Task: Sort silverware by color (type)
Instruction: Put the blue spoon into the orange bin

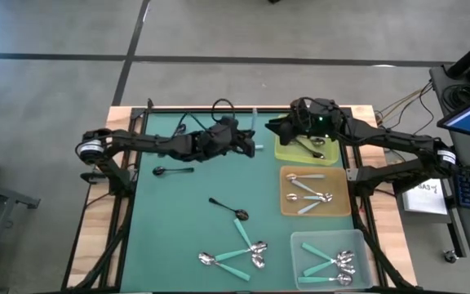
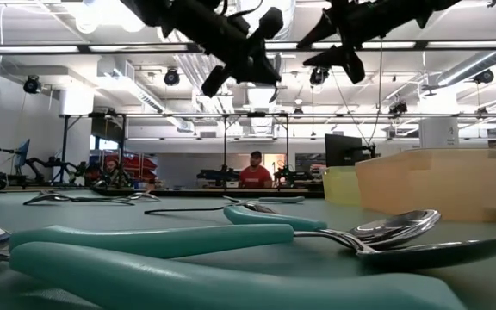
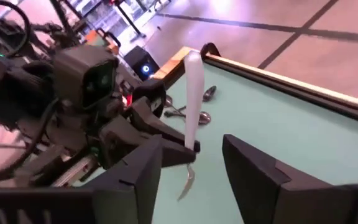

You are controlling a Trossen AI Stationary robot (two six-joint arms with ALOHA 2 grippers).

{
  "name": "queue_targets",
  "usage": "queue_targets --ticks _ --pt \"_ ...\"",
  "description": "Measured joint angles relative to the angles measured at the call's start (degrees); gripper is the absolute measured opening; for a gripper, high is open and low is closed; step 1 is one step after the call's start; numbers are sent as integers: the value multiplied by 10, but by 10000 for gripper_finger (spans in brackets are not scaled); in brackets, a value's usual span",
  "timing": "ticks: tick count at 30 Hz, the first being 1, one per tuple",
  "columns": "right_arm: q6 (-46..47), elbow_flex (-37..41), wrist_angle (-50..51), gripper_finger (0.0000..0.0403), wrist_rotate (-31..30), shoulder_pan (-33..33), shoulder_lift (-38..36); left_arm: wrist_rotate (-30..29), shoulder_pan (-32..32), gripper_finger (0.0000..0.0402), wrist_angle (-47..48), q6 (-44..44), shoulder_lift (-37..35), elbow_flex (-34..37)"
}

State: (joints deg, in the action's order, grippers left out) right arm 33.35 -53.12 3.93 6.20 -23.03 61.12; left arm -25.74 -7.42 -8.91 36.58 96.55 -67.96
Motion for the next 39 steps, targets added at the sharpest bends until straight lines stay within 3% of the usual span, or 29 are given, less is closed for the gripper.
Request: queue_targets --ticks 7,16,25,31,39 --pt "37 0 -22 189 -2 0 2 15 2 2 42 7 0 -59" --pt "57 0 -53 187 -2 0 2 38 3 3 74 28 27 -103" --pt "54 0 -60 176 -7 0 7 72 7 3 107 -4 76 -172" --pt "50 0 -58 138 -20 -1 8 47 7 3 144 -16 77 -194" --pt "45 0 -45 48 -19 -10 8 42 7 3 146 -19 77 -194"
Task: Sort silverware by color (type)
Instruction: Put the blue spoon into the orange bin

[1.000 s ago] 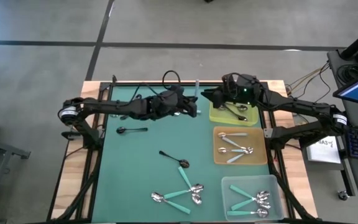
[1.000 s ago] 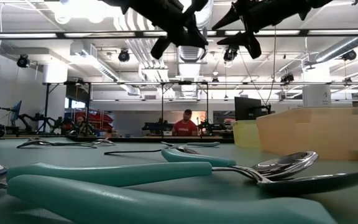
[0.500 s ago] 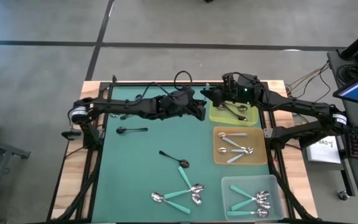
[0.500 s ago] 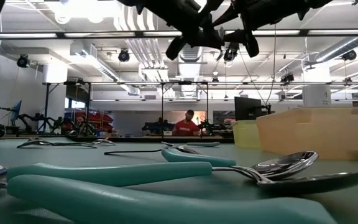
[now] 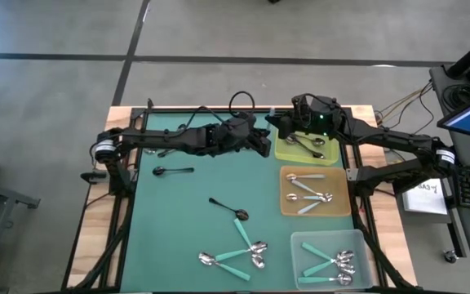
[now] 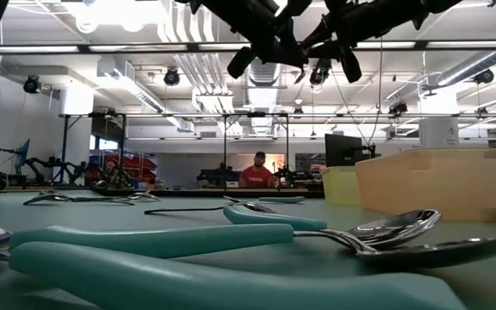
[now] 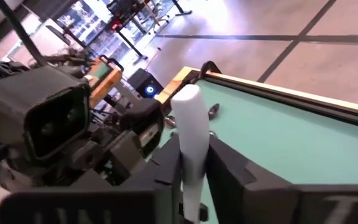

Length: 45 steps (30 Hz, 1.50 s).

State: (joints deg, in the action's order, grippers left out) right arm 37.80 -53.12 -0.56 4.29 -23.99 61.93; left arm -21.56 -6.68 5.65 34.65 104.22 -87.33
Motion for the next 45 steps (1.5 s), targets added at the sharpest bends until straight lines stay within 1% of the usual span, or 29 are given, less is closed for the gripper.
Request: queue_targets --ticks 2,6,8,11,14,16,18,19,21,23,25,28,31,34,36,38,40,42,45 --pt "-10 0 2 32 0 -1 0 0 0 5 0 -5 0 0" --pt "-18 0 3 31 2 0 0 8 0 22 0 -14 0 0" --pt "-27 0 8 29 3 0 0 30 -1 39 0 -26 0 0" --pt "-36 -1 19 29 8 -1 0 40 -1 69 0 -45 0 0" --pt "-45 -3 61 29 39 -17 -7 59 0 102 10 -62 -3 0" --pt "-61 -22 129 29 75 -32 -9 92 -3 121 28 -63 -7 0" --pt "-99 -49 241 29 115 -44 -10 121 -5 136 50 -64 -8 0" --pt "-118 -61 303 29 124 -47 -11 128 -6 142 64 -67 -9 0" --pt "-154 -80 429 29 127 -47 -8 132 -7 149 90 -74 -9 0" --pt "-179 -86 534 29 126 -40 -6 132 -8 152 113 -81 -7 0" --pt "-192 -86 611 29 127 -29 -7 132 -9 152 141 -89 -4 0" --pt "-209 -76 690 29 126 -13 -7 133 -14 153 178 -105 4 0" --pt "-209 -61 700 29 122 3 -7 133 -24 153 205 -133 14 0" --pt "-220 -45 703 31 123 14 -7 139 -34 153 225 -187 31 0" --pt "-221 -36 702 51 122 20 -7 167 -41 153 225 -236 43 0" --pt "-221 -30 701 81 122 21 -6 203 -46 153 225 -290 56 0" --pt "-221 -27 702 110 122 21 -6 224 -51 153 230 -348 70 0" --pt "-220 -27 701 135 122 21 -6 226 -55 153 236 -397 88 0" --pt "-219 -27 701 159 122 21 -6 223 -66 153 241 -431 112 0"
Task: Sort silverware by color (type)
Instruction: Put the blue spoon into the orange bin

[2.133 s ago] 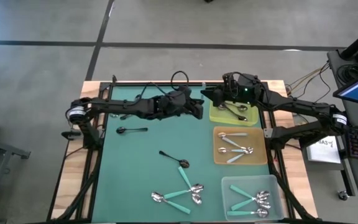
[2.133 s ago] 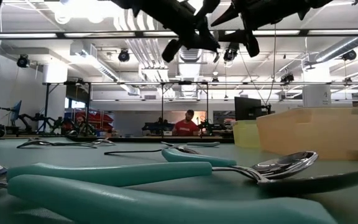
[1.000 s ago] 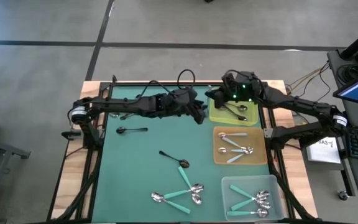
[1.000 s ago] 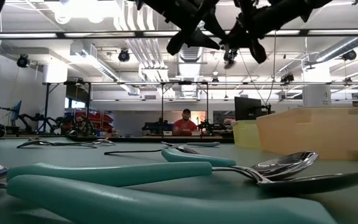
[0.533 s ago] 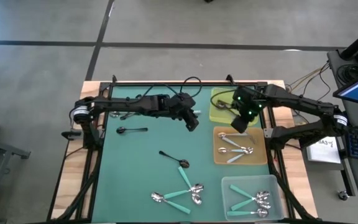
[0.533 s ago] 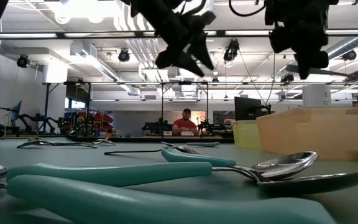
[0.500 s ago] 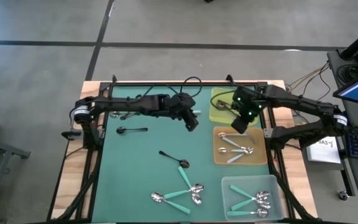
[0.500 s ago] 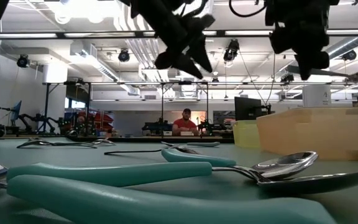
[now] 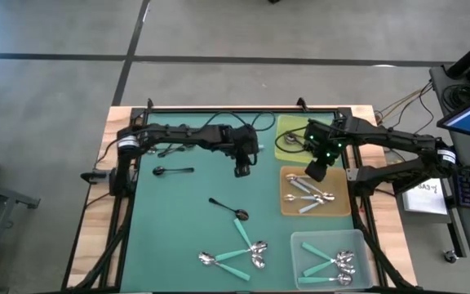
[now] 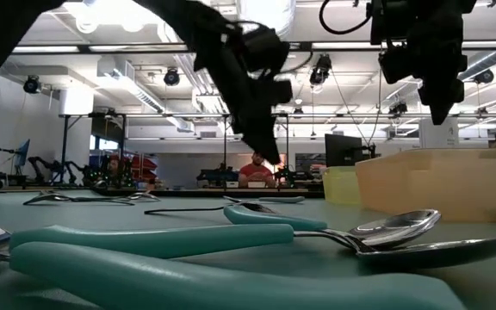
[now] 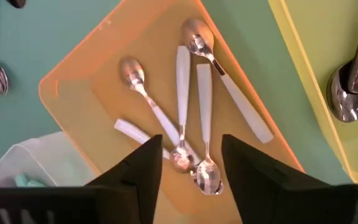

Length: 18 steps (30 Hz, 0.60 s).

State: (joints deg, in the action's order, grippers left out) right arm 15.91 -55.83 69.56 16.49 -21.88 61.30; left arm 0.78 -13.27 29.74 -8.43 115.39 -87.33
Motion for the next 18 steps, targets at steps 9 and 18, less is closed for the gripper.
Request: queue_targets --ticks 9,18 --pt "-1 0 -15 157 0 0 0 -69 -47 153 -5 20 42 -1" --pt "-41 1 -53 141 -1 0 0 -44 -71 135 -3 14 45 -1"
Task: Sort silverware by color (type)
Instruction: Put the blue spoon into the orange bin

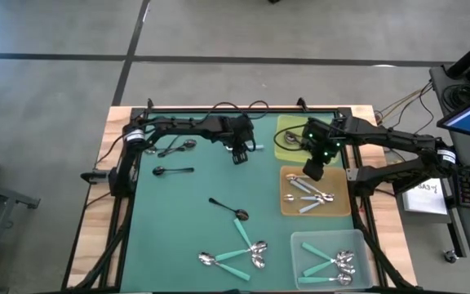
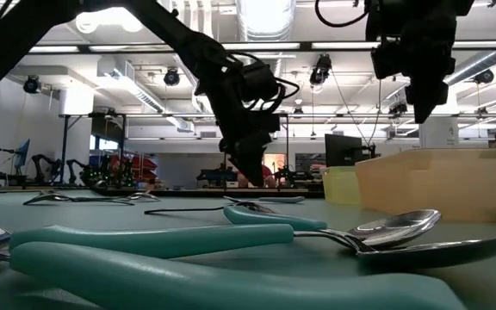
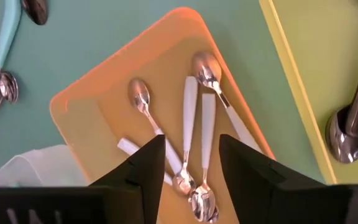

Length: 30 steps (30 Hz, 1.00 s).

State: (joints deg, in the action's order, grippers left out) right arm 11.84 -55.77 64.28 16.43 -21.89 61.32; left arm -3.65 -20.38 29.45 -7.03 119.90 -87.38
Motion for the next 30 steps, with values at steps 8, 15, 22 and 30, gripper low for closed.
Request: queue_targets --ticks 8,15,22,30 --pt "-36 0 -12 143 -34 0 0 -1 -5 121 -5 -13 37 0" --pt "-56 0 -18 144 -81 -1 0 -9 -7 121 -7 -18 42 -1" --pt "-60 0 -21 140 -81 -1 0 3 -12 80 -1 -13 42 -1" --pt "-69 0 -21 139 -81 0 0 49 -33 8 15 40 41 -2"
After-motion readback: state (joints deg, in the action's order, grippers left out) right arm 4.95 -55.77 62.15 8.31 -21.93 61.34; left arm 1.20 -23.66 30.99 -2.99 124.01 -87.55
